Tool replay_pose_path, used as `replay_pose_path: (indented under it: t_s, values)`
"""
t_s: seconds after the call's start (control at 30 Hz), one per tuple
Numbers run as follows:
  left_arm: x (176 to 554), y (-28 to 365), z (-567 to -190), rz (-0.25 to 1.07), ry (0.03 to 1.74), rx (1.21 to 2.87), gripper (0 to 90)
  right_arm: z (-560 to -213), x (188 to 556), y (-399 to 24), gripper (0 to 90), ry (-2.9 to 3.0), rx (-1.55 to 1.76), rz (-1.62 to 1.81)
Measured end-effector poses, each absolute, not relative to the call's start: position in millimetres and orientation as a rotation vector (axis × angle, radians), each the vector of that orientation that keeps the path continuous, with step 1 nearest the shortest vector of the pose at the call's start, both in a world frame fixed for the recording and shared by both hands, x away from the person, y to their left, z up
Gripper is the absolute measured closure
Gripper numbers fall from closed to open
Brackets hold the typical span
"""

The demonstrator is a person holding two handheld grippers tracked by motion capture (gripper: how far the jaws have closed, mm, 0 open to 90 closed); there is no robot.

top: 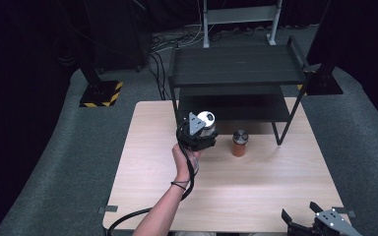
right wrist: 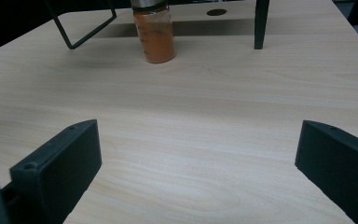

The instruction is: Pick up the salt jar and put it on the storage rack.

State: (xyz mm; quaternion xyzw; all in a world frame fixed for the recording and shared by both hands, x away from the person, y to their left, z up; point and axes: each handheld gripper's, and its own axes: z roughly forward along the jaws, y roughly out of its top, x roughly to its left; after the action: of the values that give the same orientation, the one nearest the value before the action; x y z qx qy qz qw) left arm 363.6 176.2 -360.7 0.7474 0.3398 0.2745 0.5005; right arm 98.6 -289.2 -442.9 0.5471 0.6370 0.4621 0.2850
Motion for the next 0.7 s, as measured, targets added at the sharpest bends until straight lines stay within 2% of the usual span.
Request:
replay_pose_path:
  t_s: [0.7]
  values:
    - [377,166,-350,0.666,0.828,1.821,31.1,-444,98,-291,0.0,1.692,1.478,1.233]
